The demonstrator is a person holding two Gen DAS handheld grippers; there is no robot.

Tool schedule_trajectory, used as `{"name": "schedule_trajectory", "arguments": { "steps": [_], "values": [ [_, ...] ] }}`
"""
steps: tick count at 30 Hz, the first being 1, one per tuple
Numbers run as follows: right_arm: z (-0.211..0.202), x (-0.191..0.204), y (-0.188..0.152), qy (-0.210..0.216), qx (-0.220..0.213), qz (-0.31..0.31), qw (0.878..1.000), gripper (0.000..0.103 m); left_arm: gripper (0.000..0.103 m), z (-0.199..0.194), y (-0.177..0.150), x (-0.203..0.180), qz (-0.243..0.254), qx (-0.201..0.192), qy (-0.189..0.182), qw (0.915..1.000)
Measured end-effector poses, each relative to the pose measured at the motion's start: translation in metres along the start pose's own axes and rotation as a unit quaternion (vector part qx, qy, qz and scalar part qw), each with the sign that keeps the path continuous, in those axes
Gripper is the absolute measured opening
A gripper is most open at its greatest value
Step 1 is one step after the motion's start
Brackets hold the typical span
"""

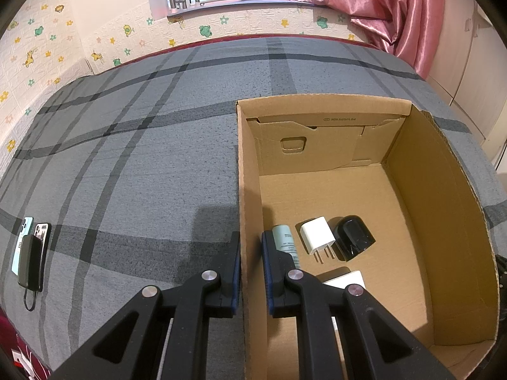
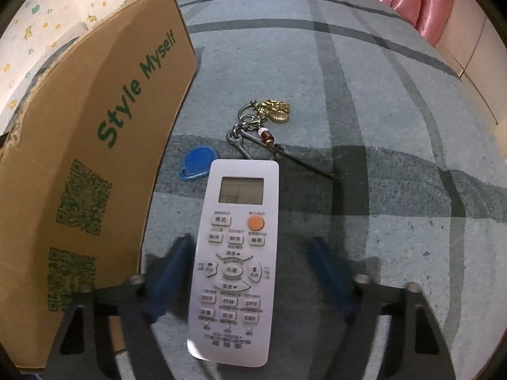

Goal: Organize rigid objects
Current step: 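Grasp the white remote with the right gripper, then lift the white remote with the right gripper and carry it over the box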

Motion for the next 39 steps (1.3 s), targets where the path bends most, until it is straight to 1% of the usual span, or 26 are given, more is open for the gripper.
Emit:
{"name": "schedule_trajectory", "arguments": {
  "steps": [1, 2, 10, 14, 19, 23, 34, 39],
  "values": [
    [-0.001, 0.001, -0.001, 0.009, 0.000, 0.003, 1.000, 0.050, 0.013, 0.000, 0.000, 0.000, 0.000, 0.000, 0.000, 1.0000],
    [-0.002, 0.003, 0.000, 0.012, 0.000, 0.004, 1.000, 0.049, 0.013, 0.000, 0.000, 0.000, 0.000, 0.000, 0.000, 1.0000],
    [-0.010, 0.010, -0.004, -0.003, -0.007, 0.003, 1.000, 0.049, 0.013, 0.000, 0.000, 0.000, 0.000, 0.000, 0.000, 1.0000],
    [-0.014, 0.013, -0.001, -0.008, -0.004, -0.003, 1.000, 0.049, 0.013, 0.000, 0.000, 0.000, 0.000, 0.000, 0.000, 1.0000],
    [-0.018, 0.013, 0.007, -0.013, -0.007, 0.003, 1.000, 0.049, 0.013, 0.000, 0.000, 0.000, 0.000, 0.000, 0.000, 1.0000],
    [-0.028, 0.016, 0.013, -0.017, -0.011, 0.005, 1.000, 0.049, 0.013, 0.000, 0.000, 0.000, 0.000, 0.000, 0.000, 1.0000],
    [-0.068, 0.023, 0.040, -0.023, -0.037, 0.011, 0.999, 0.049, 0.013, -0.001, 0.000, 0.000, 0.000, 0.000, 0.000, 1.0000],
    [-0.083, 0.029, 0.054, -0.023, -0.052, 0.004, 0.998, 0.049, 0.013, -0.001, 0.000, 0.000, 0.000, 0.000, 0.000, 1.0000]
  ]
}}
Point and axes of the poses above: each gripper's, at about its wrist camera, not at the fingertips, and z roughly the way its jaws point, x to its left, y to its top, the point moved 4 cm from there along z, roughly the way its jaws point, and after that the axes turned 6 degrees about y, right-handed, at the moved point
